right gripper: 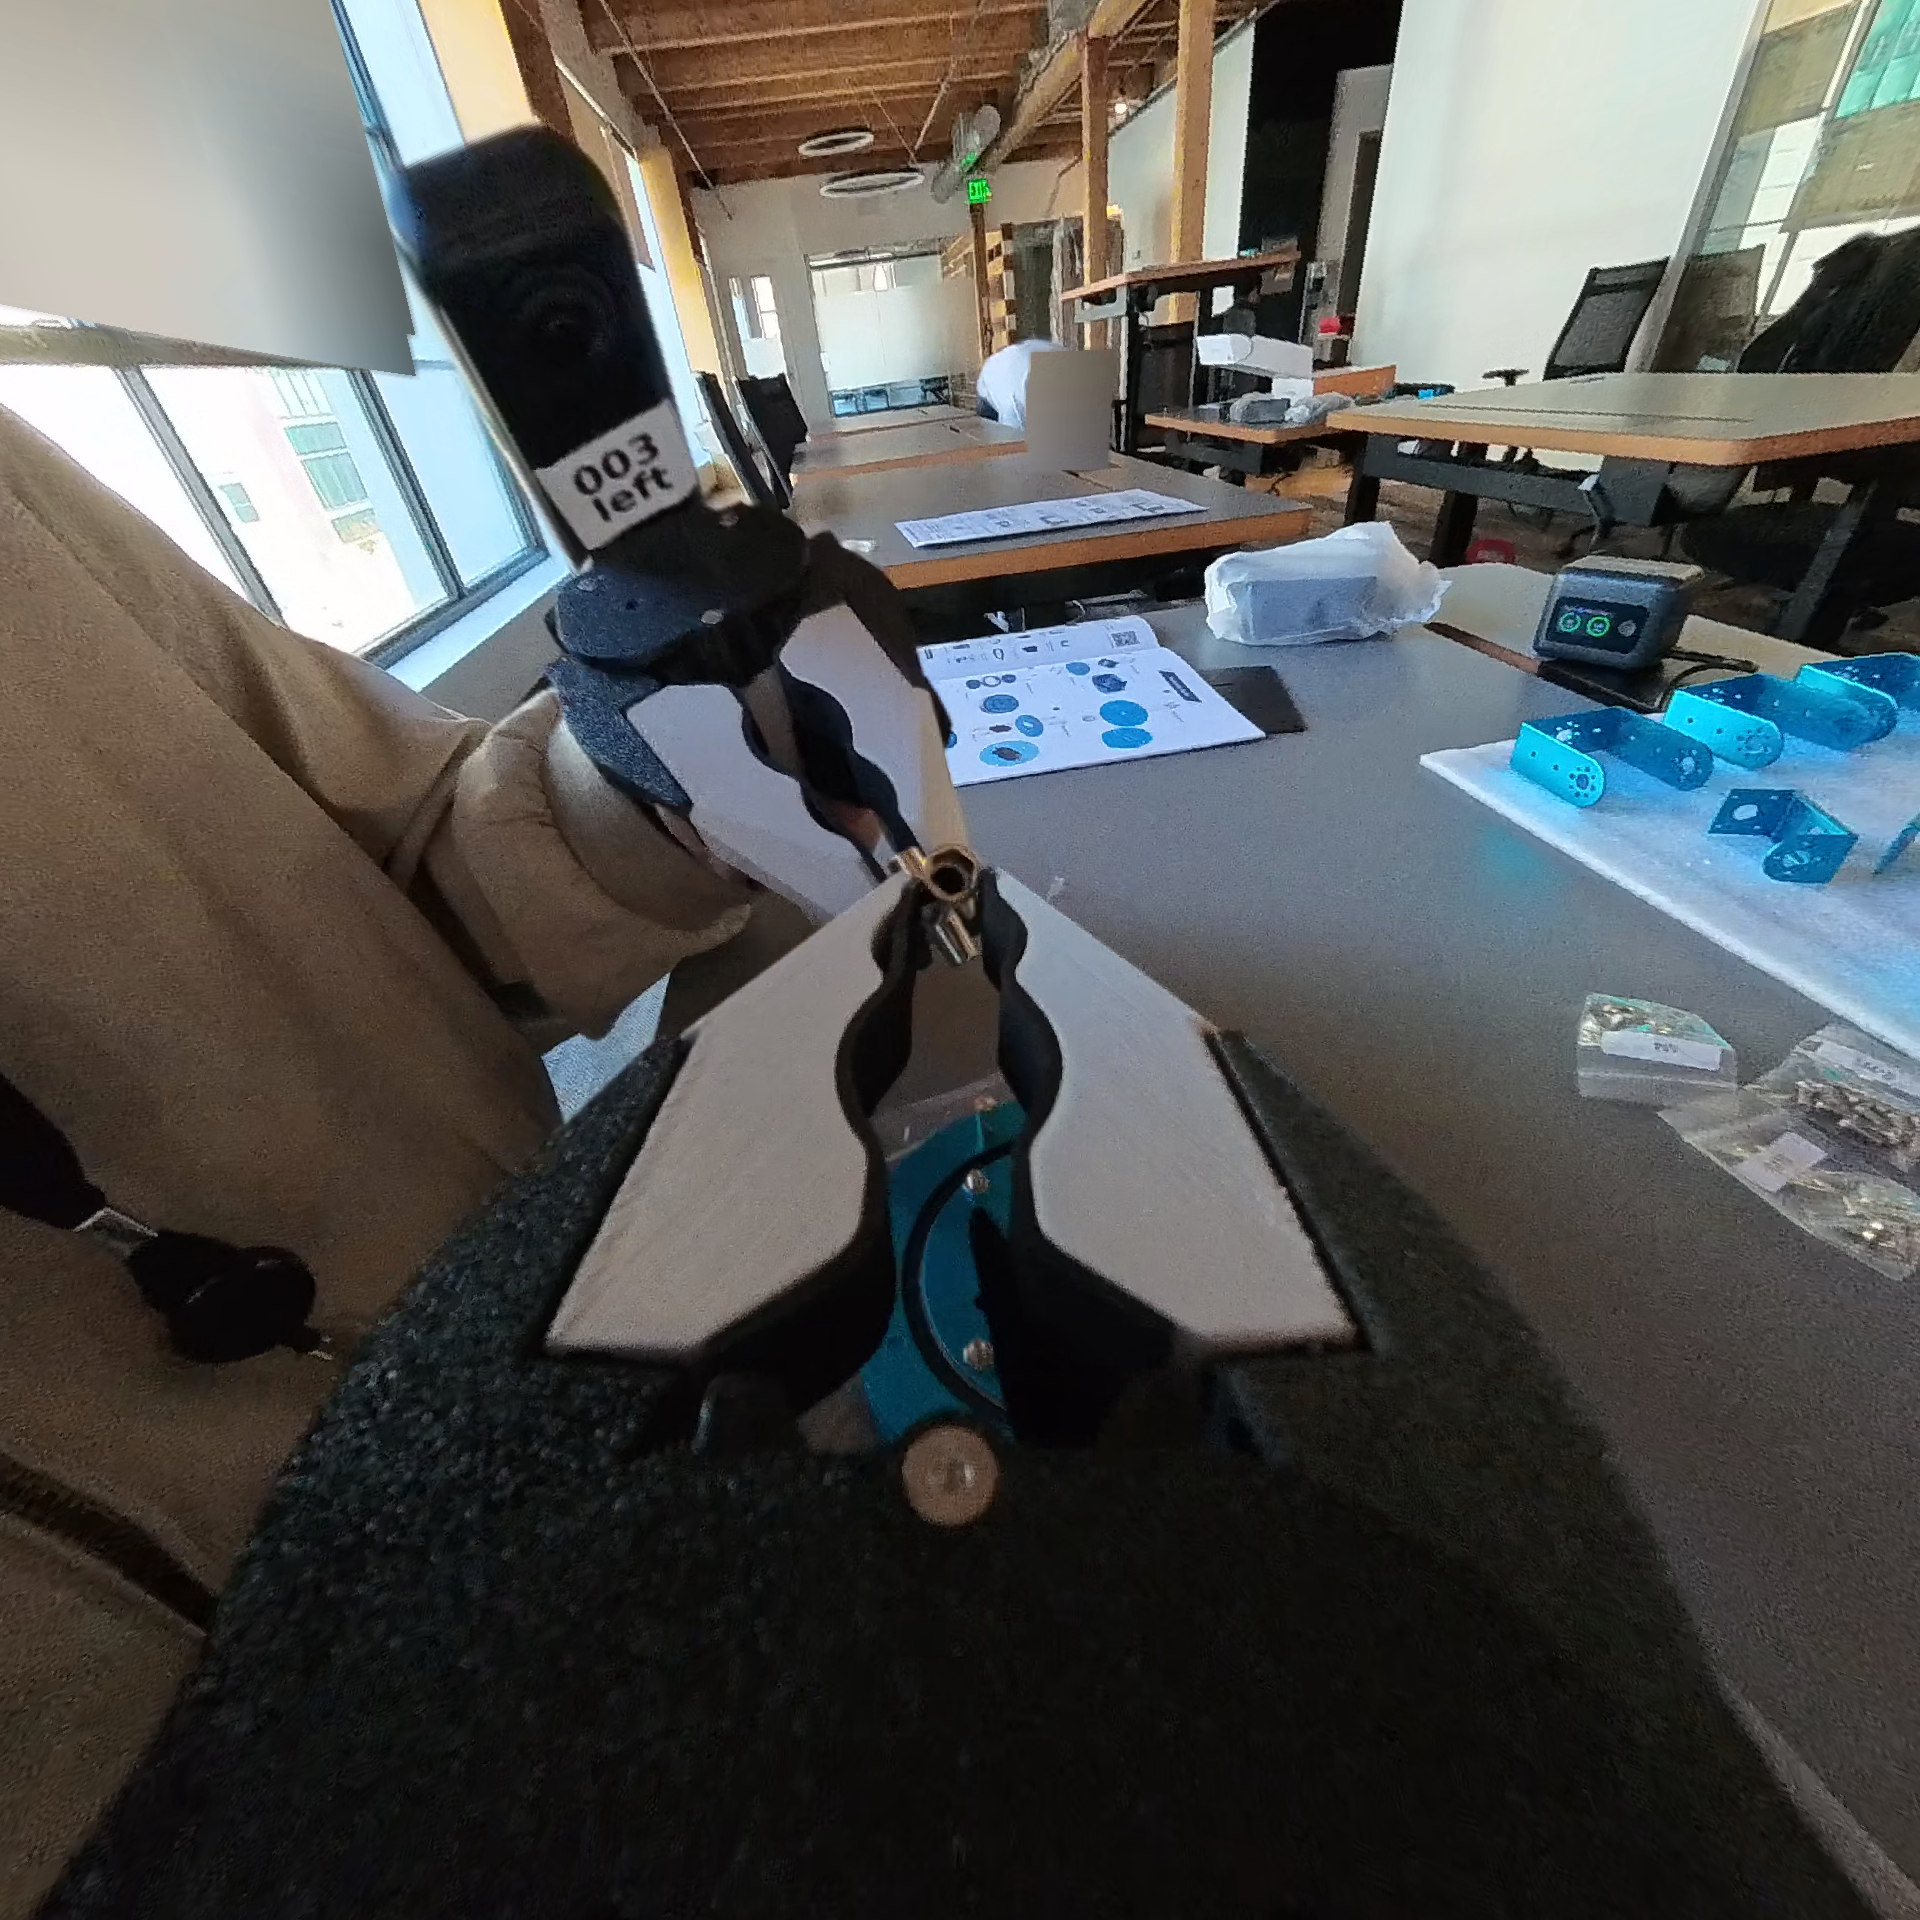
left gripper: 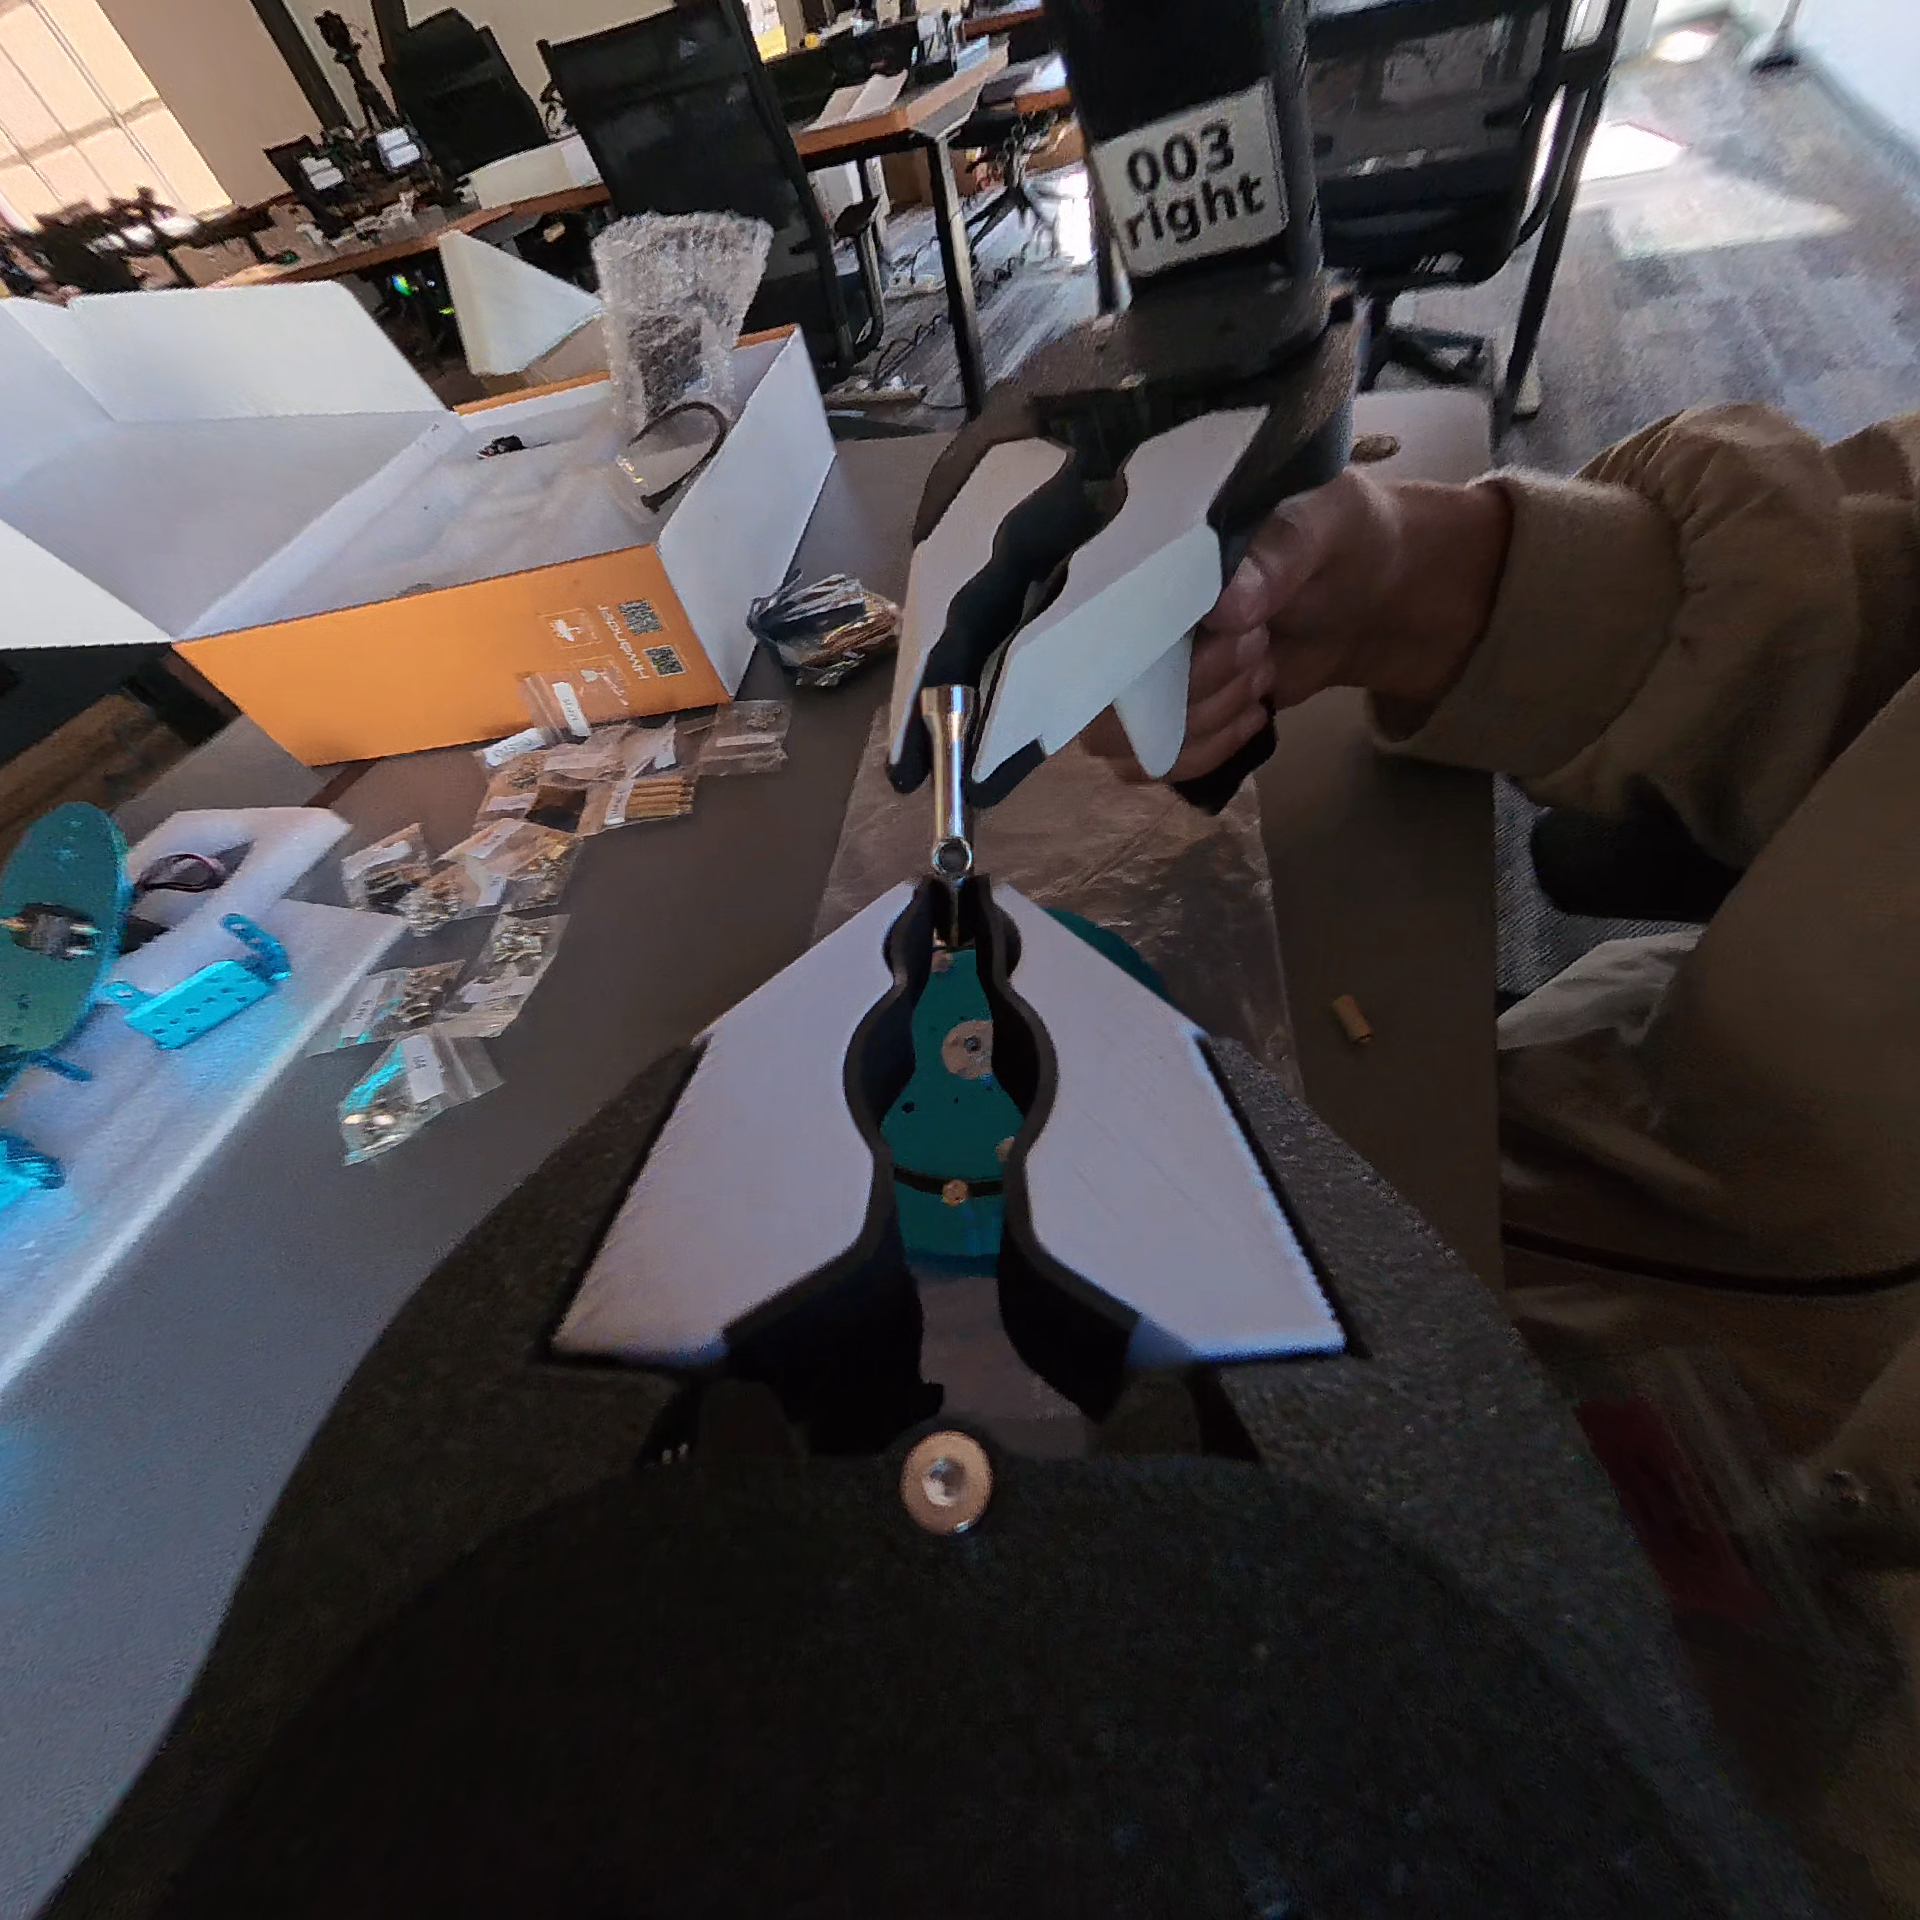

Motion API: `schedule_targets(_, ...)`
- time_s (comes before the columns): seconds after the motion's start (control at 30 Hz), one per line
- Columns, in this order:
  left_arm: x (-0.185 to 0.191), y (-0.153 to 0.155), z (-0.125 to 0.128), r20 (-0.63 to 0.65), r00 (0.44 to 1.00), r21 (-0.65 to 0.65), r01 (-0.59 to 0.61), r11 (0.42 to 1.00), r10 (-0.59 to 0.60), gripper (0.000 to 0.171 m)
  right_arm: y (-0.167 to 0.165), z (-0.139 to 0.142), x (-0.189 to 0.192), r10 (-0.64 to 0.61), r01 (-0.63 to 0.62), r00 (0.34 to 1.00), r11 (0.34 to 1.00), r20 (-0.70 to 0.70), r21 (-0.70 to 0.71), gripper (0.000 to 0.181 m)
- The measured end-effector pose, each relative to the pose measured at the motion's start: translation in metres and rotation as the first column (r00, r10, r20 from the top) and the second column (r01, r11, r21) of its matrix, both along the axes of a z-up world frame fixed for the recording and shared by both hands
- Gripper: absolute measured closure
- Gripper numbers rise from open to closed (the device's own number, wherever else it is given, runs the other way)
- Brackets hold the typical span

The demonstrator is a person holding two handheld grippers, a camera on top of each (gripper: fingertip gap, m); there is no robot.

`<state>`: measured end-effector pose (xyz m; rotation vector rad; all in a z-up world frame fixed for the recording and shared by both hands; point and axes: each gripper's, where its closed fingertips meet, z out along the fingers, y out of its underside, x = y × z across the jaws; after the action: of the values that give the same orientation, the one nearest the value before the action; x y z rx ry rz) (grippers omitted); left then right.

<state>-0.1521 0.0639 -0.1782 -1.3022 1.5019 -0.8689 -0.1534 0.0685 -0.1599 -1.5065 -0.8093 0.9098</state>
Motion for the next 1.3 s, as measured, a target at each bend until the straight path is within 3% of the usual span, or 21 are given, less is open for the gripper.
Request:
schedule_targets(0.1, 0.001, -0.01, 0.01, 0.123, 0.991, -0.236, 0.085, 0.968, -0.058, 0.166, -0.006, 0.008, -0.004, 0.06, -0.061, 0.994, 0.998, -0.091, -0.008, 0.17)
schedule_targets(0.17, 0.001, -0.016, 0.017, 0.218, 0.973, -0.405, 0.162, 0.9, -0.077, 0.166, -0.011, 0.014, -0.006, 0.115, -0.122, 0.981, 0.992, -0.159, -0.033, 0.17)
schedule_targets(0.27, 0.003, -0.018, 0.02, 0.323, 0.946, -0.548, 0.222, 0.807, -0.042, 0.166, -0.013, 0.016, -0.009, 0.156, -0.173, 0.967, 0.983, -0.204, -0.068, 0.169)
schedule_targets(0.4, 0.005, -0.012, 0.026, 0.413, 0.91, -0.589, 0.228, 0.775, 0.046, 0.167, -0.009, 0.016, -0.014, 0.15, -0.184, 0.951, 0.978, -0.272, -0.103, 0.171)
schedule_targets(0.57, 0.007, -0.01, 0.025, 0.42, 0.902, -0.562, 0.171, 0.809, 0.1, 0.165, -0.004, 0.016, -0.015, 0.163, -0.233, 0.924, 0.957, -0.345, -0.172, 0.176)
schedule_targets(0.63, 0.0, 0.0, 0.017, 0.359, 0.924, -0.513, 0.078, 0.855, 0.131, 0.151, 0.0, 0.01, -0.015, 0.157, -0.218, 0.946, 0.956, -0.284, -0.197, 0.176)
schedule_targets(0.7, -0.011, 0.006, 0.014, 0.311, 0.944, -0.488, 0.055, 0.871, 0.114, 0.145, 0.005, -0.001, -0.013, 0.122, -0.136, 0.988, 0.979, -0.096, -0.151, 0.176)
schedule_targets(0.77, -0.02, 0.014, 0.022, 0.314, 0.942, -0.506, 0.061, 0.86, 0.118, 0.145, 0.006, -0.012, -0.016, 0.117, -0.106, 0.984, 0.991, 0.136, -0.081, 0.175)
schedule_targets(0.87, -0.023, 0.014, 0.021, 0.259, 0.964, -0.438, 0.056, 0.897, 0.067, 0.148, 0.007, -0.025, -0.026, 0.153, -0.152, 0.888, 0.988, 0.435, -0.037, 0.175)
schedule_targets(0.97, -0.025, 0.01, 0.014, 0.206, 0.978, -0.363, 0.06, 0.93, 0.018, 0.158, 0.008, -0.032, -0.031, 0.244, -0.223, 0.78, 0.969, 0.576, -0.108, 0.175)
schedule_targets(1.17, -0.03, 0.018, -0.021, 0.058, 0.997, -0.308, -0.038, 0.951, 0.059, 0.163, 0.013, -0.064, -0.027, 0.422, -0.28, 0.556, 0.906, 0.716, -0.317, 0.175)
schedule_targets(1.3, -0.039, 0.017, -0.035, 0.036, 0.998, -0.332, -0.044, 0.942, 0.059, 0.163, 0.013, -0.072, -0.033, 0.498, -0.311, 0.512, 0.867, 0.7, -0.389, 0.175)
